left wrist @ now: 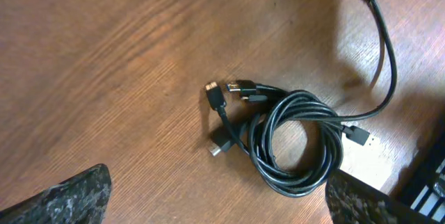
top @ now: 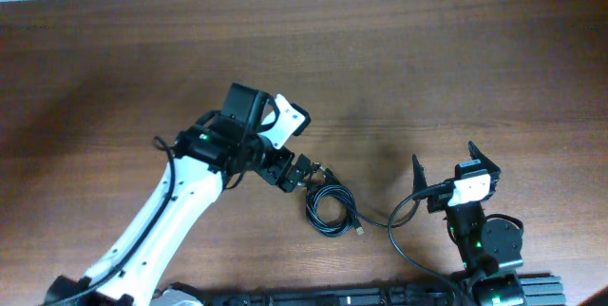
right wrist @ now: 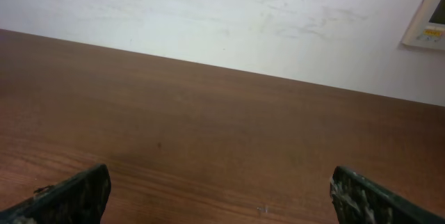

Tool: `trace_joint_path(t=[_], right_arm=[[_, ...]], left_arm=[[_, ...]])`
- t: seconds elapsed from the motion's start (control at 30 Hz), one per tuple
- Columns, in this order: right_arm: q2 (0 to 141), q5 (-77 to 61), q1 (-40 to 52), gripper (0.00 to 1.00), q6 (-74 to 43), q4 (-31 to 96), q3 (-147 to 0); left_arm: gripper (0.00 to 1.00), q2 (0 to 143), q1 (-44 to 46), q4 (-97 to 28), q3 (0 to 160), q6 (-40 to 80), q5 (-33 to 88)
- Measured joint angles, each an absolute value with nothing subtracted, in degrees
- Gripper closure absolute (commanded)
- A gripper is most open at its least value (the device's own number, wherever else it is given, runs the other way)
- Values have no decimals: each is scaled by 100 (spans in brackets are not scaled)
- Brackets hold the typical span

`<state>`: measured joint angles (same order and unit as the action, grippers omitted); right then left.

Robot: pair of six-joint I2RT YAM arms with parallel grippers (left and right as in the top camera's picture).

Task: Untangle cables
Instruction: 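Reach the left gripper down onto the black cable bundle and grasp it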

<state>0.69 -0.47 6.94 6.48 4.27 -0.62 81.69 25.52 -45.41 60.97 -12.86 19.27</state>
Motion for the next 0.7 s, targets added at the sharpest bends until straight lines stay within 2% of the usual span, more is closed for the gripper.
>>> trace_joint_path(t=[0.3, 0.53, 0.67, 0.7], right_arm=[[69, -47, 694, 1, 650, 427, -62], [69, -47, 694, 1, 650, 427, -62], [69, -47, 694, 1, 650, 427, -62], [69, -47, 694, 1, 650, 427, -62]], left_arm=[[1, 9026, 2685, -4654, 6108, -1041, 1927], [0, 9382, 3568, -4838, 6110, -263, 1533], [28, 9559, 4047, -4845, 6110, 489, 1094], [29, 9570, 4125, -4847, 6110, 731, 1041]])
